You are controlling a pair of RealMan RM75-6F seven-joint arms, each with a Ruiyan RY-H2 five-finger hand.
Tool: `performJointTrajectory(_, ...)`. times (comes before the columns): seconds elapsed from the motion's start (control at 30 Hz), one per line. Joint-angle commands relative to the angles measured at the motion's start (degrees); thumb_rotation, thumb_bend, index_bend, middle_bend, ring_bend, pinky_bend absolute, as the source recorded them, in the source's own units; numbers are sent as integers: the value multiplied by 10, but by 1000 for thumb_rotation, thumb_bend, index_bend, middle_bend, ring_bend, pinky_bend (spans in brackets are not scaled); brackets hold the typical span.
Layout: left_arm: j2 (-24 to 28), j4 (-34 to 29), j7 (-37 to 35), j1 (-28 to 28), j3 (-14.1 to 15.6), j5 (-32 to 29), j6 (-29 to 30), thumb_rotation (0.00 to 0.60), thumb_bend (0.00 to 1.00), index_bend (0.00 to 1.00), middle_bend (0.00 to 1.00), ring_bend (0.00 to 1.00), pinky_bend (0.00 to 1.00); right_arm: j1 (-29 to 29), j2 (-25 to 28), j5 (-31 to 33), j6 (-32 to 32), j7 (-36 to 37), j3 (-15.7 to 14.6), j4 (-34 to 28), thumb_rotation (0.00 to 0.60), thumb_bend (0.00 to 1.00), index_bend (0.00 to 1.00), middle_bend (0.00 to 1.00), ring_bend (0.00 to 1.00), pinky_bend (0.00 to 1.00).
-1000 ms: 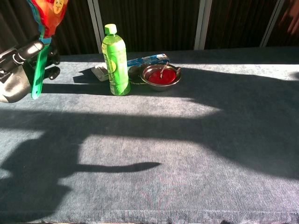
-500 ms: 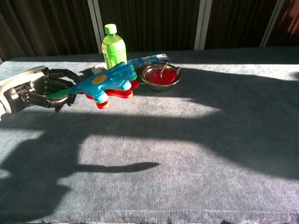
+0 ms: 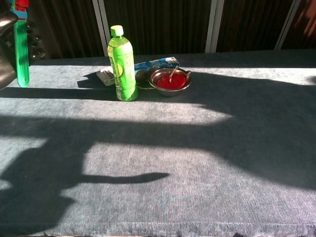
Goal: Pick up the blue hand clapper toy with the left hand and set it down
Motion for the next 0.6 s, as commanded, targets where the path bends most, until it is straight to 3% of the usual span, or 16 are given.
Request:
performJointTrajectory(0.03, -46, 129, 331, -4, 66, 84, -1, 600, 715, 839, 790, 541, 691, 0, 1, 0, -1, 1, 0, 0, 600, 109, 0, 0, 0, 0)
performJointTrajectory(0.27, -82, 226, 514, -32, 113, 114, -75, 600, 710, 840, 796, 546, 698, 1, 2, 1, -2, 4, 0, 0, 600, 109, 0, 0, 0, 0)
performJointTrajectory(0.6, -64, 167, 496, -60, 100, 84, -107, 600, 701, 840, 799, 549, 698, 3, 1, 2, -9, 1, -2, 1, 600, 109, 0, 0, 0, 0)
